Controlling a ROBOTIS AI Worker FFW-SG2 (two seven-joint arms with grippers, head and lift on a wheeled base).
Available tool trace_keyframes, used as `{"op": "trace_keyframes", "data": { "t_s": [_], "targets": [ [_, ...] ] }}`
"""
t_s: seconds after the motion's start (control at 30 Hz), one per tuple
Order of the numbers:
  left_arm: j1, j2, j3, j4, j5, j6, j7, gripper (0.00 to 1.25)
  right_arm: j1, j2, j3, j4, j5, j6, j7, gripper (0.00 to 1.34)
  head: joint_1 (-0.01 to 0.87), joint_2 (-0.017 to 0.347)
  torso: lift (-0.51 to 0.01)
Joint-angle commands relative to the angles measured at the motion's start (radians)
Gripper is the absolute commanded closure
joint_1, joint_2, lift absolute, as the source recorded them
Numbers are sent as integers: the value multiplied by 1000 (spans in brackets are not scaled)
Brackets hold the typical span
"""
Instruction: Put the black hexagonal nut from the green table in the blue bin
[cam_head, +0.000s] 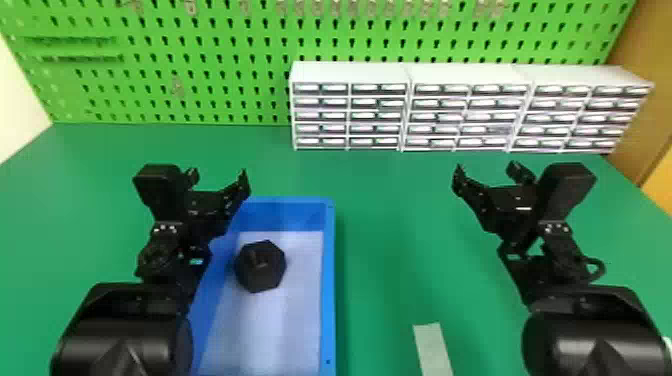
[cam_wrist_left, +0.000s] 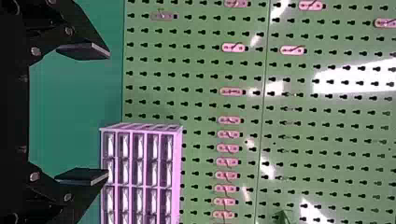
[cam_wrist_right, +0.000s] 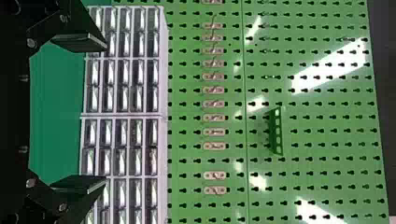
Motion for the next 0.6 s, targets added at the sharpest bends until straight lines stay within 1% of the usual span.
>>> {"op": "trace_keyframes", "data": {
  "t_s": [0.0,0.57],
  "targets": [
    [0,0,0,0,-2,0,0,361,1,3,-2,1,0,-2,0,280,686,51,-96],
    [5,0,-3,9,1,2,14,361,1,6,-5,0,17,14,0,280,686,51,-96]
  ]
}}
